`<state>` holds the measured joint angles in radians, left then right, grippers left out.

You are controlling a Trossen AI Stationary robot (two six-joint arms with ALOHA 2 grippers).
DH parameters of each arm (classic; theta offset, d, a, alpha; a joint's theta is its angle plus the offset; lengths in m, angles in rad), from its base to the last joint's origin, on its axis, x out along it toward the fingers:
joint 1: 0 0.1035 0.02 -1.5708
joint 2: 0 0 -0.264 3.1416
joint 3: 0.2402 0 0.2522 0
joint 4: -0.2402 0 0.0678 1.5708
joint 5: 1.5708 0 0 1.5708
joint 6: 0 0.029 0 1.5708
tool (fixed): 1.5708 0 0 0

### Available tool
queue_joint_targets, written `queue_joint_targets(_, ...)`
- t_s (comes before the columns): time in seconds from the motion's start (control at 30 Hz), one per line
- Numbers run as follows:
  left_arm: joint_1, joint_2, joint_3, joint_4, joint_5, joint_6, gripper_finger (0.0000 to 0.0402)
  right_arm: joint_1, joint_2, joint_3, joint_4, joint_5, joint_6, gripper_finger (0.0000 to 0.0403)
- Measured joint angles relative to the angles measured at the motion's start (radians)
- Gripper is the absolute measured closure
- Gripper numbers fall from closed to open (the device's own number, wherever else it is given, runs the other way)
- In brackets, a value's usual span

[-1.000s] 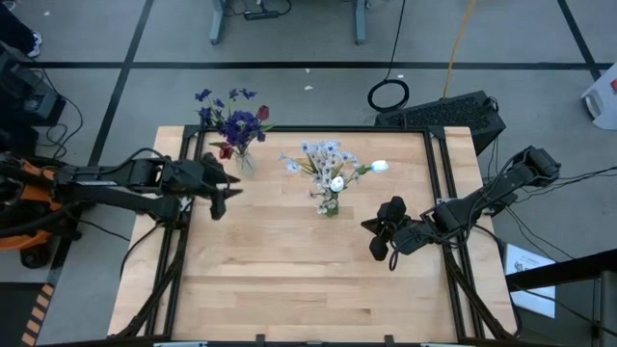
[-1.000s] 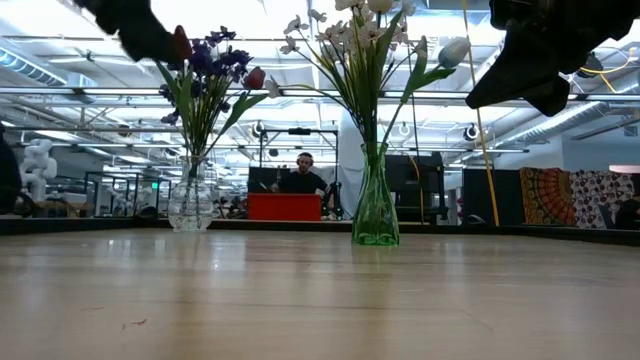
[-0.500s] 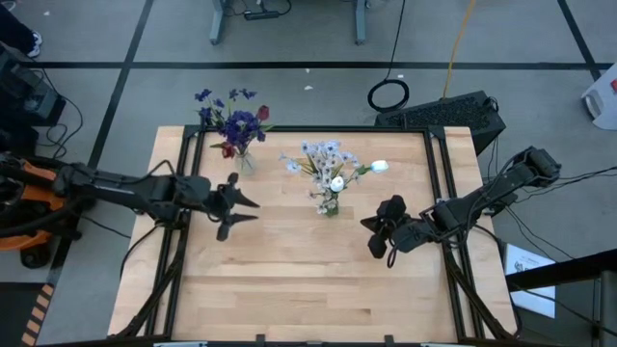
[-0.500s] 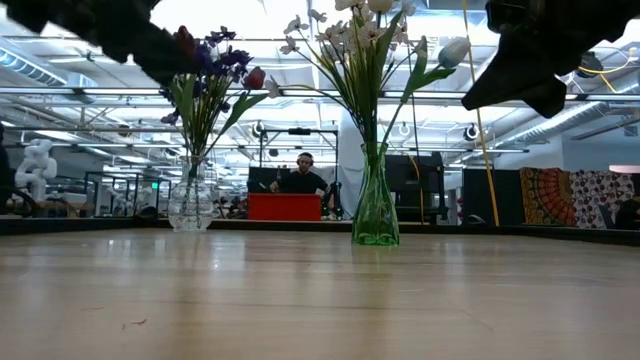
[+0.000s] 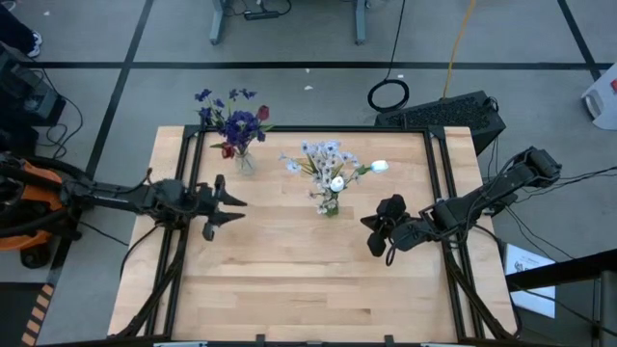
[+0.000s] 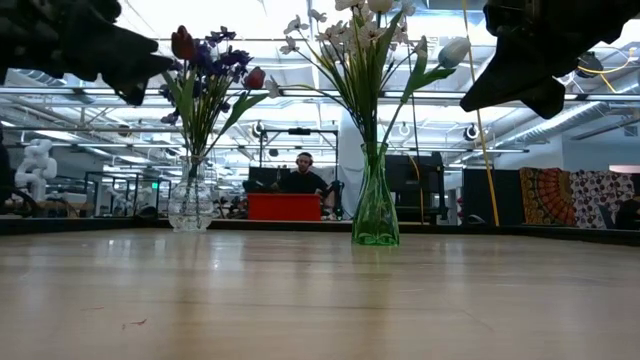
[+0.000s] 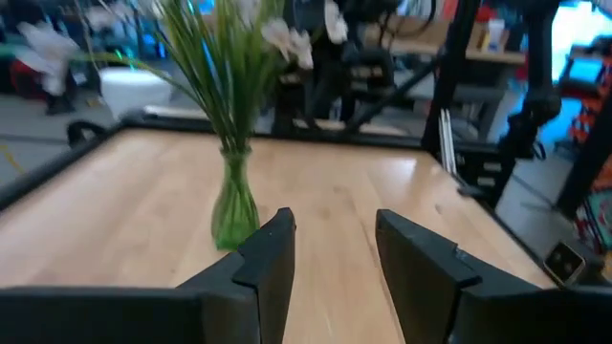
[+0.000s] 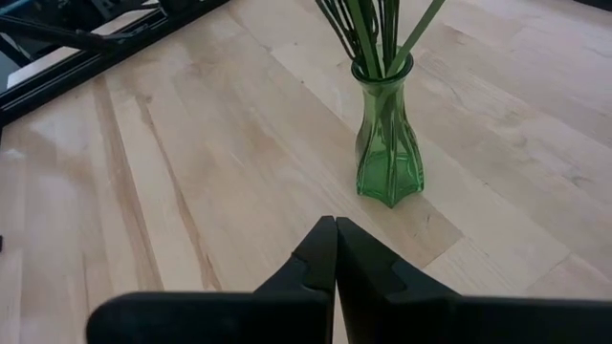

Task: Sort flowers into vase by color
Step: Return to Home Position

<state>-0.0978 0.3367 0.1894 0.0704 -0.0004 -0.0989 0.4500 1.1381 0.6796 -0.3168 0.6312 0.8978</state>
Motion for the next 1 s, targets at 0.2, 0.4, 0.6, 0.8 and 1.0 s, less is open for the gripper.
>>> queue_joint_targets(0.2, 0.000, -0.165, -0.069, 0.020, -0.012, 0.010, 0.0249, 0.000, 0.000, 0.000, 0.000, 0.000, 0.000, 0.0403)
queue_joint_targets(0.4, 0.001, -0.315, -0.177, 0.122, -0.016, 0.037, 0.0249, 0.000, 0.000, 0.000, -0.001, 0.000, 0.000, 0.0403)
queue_joint_targets(0.6, 0.025, -0.337, -0.182, 0.087, -0.049, 0.068, 0.0249, 0.000, 0.000, 0.000, 0.000, 0.000, 0.004, 0.0403)
queue_joint_targets(0.8, 0.039, -0.336, -0.183, 0.027, -0.019, 0.087, 0.0249, 0.000, 0.000, 0.000, -0.001, -0.004, 0.004, 0.0403)
queue_joint_targets(1.0, 0.039, -0.336, -0.183, -0.045, -0.021, 0.086, 0.0249, 0.000, 0.000, 0.000, -0.002, -0.004, 0.000, 0.0403)
